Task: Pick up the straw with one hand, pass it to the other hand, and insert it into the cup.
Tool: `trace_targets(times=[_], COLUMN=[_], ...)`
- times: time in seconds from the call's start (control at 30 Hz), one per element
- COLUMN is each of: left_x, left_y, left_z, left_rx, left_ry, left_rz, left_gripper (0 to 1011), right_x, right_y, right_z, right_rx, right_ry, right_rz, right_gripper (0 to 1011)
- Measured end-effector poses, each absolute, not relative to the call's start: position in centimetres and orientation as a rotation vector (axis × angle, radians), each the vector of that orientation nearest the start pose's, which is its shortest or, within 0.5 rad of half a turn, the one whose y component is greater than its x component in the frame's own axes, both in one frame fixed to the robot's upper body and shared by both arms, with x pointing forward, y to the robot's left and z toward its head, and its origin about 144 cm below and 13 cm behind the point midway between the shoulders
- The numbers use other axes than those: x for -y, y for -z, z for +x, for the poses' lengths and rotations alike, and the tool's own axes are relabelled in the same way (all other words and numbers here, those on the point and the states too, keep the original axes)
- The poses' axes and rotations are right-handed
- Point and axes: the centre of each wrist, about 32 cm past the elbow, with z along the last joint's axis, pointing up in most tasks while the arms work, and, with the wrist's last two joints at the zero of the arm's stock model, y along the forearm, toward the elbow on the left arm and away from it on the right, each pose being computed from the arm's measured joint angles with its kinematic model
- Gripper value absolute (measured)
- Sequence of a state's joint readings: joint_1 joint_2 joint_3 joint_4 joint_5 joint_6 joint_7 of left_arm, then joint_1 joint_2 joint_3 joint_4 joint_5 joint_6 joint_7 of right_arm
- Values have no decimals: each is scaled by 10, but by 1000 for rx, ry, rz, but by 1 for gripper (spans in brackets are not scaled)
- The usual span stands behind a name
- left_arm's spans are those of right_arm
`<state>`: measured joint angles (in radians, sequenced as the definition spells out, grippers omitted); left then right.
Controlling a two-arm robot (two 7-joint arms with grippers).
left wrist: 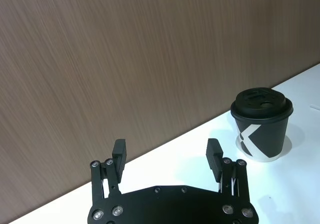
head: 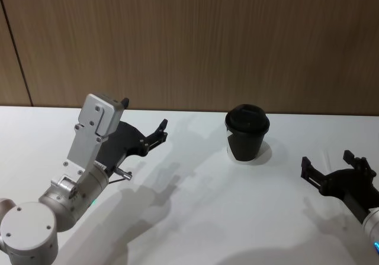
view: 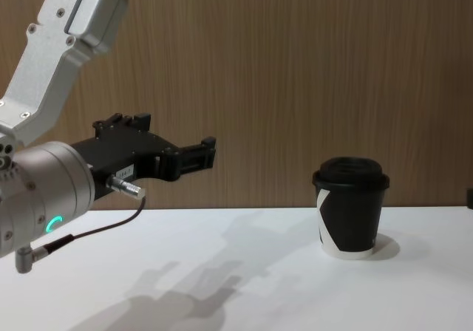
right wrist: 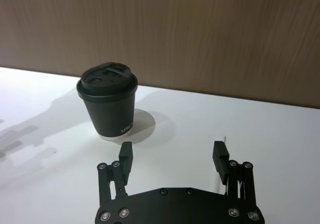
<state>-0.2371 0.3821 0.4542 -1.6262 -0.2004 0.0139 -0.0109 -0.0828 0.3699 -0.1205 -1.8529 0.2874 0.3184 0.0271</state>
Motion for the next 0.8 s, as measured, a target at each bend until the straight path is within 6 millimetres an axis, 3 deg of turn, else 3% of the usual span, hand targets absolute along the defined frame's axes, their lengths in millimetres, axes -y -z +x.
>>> trace_targets(times=[0.8], left_x=[-198], left_y=[-1204], left_z=[492], left_rx=[268], left_ry=[-1124], left_rz=[61], left_gripper=[1003], right_x=[280], right_y=[-1196], right_z=[426], right_rx=[-81], right_ry=[1380], right_rz=[-316], right_gripper=[1001])
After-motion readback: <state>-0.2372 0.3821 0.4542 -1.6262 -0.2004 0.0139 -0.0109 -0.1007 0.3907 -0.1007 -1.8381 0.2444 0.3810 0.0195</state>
